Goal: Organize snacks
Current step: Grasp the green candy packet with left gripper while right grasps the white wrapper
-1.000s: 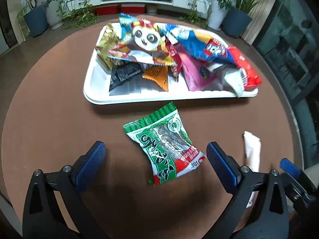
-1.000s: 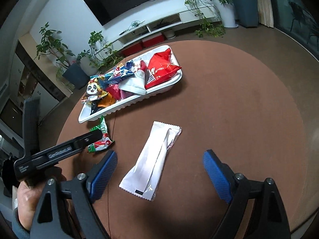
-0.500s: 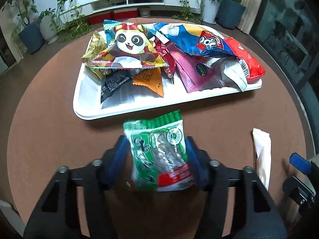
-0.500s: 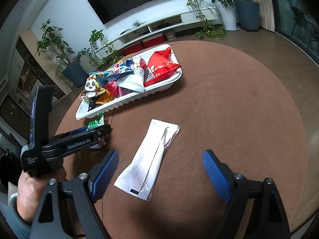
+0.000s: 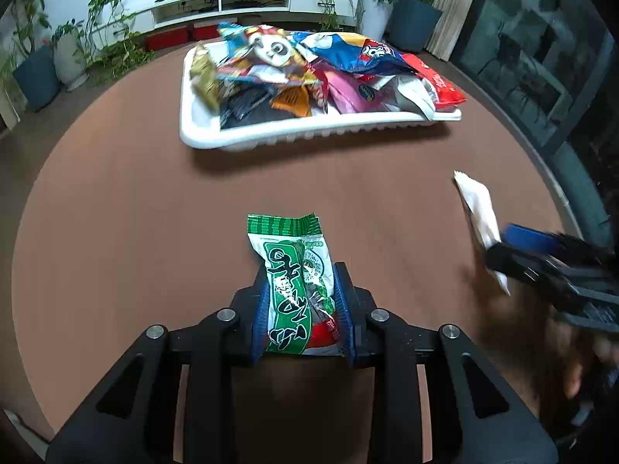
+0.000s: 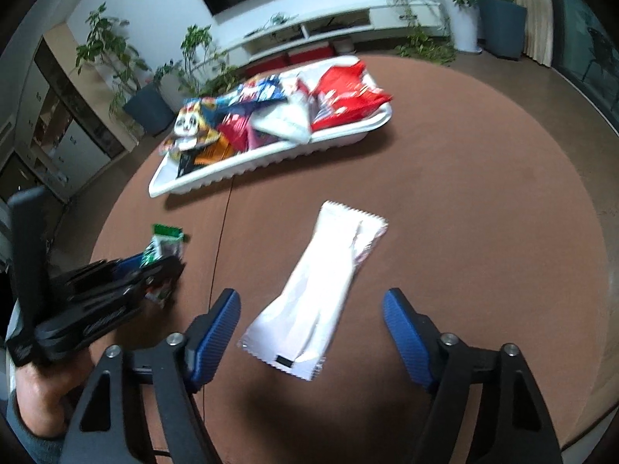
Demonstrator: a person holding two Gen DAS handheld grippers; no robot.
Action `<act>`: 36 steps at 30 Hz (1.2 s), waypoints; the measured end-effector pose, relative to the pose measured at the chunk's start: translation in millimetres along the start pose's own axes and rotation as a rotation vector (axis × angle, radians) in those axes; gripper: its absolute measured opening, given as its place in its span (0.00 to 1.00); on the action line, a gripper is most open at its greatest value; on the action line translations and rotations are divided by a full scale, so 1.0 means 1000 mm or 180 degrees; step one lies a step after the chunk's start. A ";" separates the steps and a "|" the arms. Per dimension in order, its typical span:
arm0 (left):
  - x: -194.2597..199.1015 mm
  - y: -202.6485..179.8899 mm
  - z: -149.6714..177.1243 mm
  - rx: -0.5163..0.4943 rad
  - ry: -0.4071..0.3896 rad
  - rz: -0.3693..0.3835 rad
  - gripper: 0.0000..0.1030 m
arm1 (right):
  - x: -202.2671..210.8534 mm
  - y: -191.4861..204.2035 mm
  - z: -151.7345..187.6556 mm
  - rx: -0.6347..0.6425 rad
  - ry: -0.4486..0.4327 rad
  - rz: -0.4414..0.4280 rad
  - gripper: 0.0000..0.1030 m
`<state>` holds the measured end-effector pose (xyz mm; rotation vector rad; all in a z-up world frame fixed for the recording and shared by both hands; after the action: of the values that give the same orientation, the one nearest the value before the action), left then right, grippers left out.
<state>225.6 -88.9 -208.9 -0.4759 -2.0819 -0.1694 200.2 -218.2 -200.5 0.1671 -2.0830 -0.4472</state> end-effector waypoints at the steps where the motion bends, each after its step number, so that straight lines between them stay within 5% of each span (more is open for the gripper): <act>1: 0.002 0.000 0.003 0.0029 -0.0010 0.0031 0.27 | -0.006 0.004 0.001 0.0050 0.0050 0.0051 0.69; 5: 0.013 -0.004 0.019 0.0125 -0.0063 0.0139 0.27 | -0.015 0.011 -0.006 0.0231 0.0080 0.0282 0.66; 15: 0.021 -0.010 0.026 0.0129 -0.0121 0.0185 0.27 | -0.012 0.010 0.002 0.0659 0.0225 0.0647 0.28; 24: 0.023 -0.010 0.025 0.0115 -0.0132 0.0142 0.27 | 0.019 0.001 0.017 0.0428 0.0132 0.0293 0.21; 36: 0.037 -0.009 -0.002 0.0022 -0.0247 0.0039 0.27 | 0.060 -0.005 -0.027 0.0105 -0.0126 -0.0063 0.21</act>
<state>206.2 -87.8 -176.3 -0.4979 -2.1540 -0.1383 191.6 -247.5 -142.1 0.2000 -2.1301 -0.4315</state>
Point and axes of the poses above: each gripper's, at about its wrist camera, not at the fingertips, and x roughly against the way its jaws point, y to its left, z to its underside, the point moved 10 cm from there along -x, roughly the way its jaws point, and after that the axes turned 7 degrees about -x, right-handed, at the moved point
